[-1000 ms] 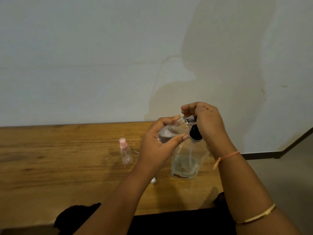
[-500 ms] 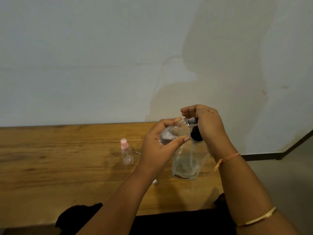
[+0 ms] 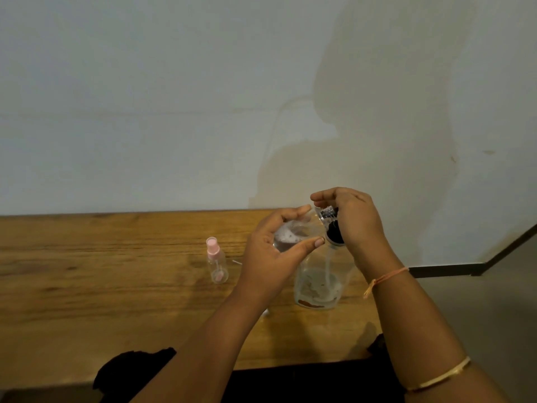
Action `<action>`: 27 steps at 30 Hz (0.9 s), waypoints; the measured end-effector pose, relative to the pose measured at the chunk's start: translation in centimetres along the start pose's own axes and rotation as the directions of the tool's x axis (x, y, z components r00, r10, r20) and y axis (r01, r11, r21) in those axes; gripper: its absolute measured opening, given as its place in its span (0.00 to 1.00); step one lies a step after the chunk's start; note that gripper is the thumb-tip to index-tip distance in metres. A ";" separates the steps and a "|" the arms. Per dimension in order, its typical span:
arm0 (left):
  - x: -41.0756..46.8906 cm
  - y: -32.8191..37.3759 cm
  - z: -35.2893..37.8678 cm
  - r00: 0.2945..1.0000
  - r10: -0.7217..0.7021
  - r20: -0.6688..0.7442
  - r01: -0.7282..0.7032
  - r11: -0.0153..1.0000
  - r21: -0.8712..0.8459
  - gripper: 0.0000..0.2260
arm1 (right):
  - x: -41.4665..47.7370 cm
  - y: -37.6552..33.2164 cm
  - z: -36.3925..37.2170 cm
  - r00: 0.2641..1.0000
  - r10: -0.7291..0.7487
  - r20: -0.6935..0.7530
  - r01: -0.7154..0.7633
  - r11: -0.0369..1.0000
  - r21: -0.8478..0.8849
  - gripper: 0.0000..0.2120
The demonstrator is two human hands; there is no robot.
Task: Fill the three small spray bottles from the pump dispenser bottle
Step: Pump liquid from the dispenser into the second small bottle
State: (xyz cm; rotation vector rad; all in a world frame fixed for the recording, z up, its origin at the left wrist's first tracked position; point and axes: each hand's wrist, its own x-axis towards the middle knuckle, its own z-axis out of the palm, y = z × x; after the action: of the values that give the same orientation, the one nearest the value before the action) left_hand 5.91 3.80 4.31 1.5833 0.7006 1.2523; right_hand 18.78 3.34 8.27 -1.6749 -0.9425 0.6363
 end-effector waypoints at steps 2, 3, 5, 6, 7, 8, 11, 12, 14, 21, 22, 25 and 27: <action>0.1 0.1 -0.1 1.000 0.011 -0.003 -0.011 1.000 0.013 0.19 | -0.1 -0.3 -0.2 1.000 -0.022 -0.015 0.022 1.000 0.018 0.18; 0.1 0.1 -0.1 1.000 0.017 -0.005 -0.017 1.000 0.024 0.18 | -0.2 -0.4 -0.2 0.999 -0.034 -0.029 0.034 0.999 0.007 0.17; 0.2 0.1 -0.2 0.999 0.033 -0.011 -0.033 0.999 0.042 0.18 | -0.1 -0.5 -0.2 0.997 -0.051 -0.050 0.049 0.998 -0.034 0.17; 0.2 0.1 -0.1 0.999 0.042 -0.016 -0.041 0.998 0.046 0.18 | 0.0 -0.5 -0.2 0.997 -0.050 -0.051 0.047 0.998 -0.053 0.17; 0.3 0.1 -0.1 0.999 0.046 -0.020 -0.045 0.998 0.045 0.18 | 0.1 -0.5 -0.2 0.998 -0.046 -0.047 0.043 0.997 -0.067 0.17; 0.2 0.0 0.0 0.999 0.044 -0.021 -0.043 0.998 0.039 0.18 | 0.1 -0.3 -0.1 0.998 -0.041 -0.041 0.038 0.997 -0.073 0.17; 0.1 -0.3 0.1 1.000 0.000 -0.014 0.000 1.000 -0.007 0.19 | 0.2 0.2 0.0 0.999 -0.026 -0.030 0.024 0.998 -0.057 0.17; 0.0 -0.4 0.1 1.000 -0.013 -0.018 0.012 1.000 -0.016 0.19 | 0.2 0.3 0.0 0.999 -0.023 -0.032 0.021 0.998 -0.059 0.17; -0.2 -0.6 0.1 0.999 -0.024 -0.025 0.023 1.000 -0.019 0.19 | 0.2 0.5 0.1 0.999 -0.016 -0.031 0.014 0.997 -0.072 0.17; 0.0 0.1 0.0 0.999 0.037 -0.017 -0.037 0.999 0.012 0.19 | -0.2 -0.4 -0.4 0.999 -0.040 -0.022 0.040 0.999 -0.020 0.18; 0.1 0.1 -0.1 0.999 0.045 -0.016 -0.045 0.999 0.026 0.19 | -0.2 -0.6 -0.4 0.998 -0.054 -0.025 0.053 0.998 -0.038 0.18; 0.2 -0.1 0.0 0.999 0.043 -0.015 -0.043 0.999 0.017 0.18 | 0.1 -0.5 -0.4 0.998 -0.053 -0.023 0.051 0.997 -0.057 0.18; 0.3 -0.4 0.0 0.999 0.032 -0.017 -0.032 0.999 0.009 0.18 | 0.2 -0.2 -0.2 0.999 -0.034 -0.020 0.033 0.998 -0.062 0.18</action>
State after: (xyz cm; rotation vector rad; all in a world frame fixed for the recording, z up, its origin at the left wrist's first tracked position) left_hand 6.07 4.19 4.01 1.5982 0.6946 1.2890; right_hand 19.01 3.39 8.54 -1.7134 -0.9816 0.5709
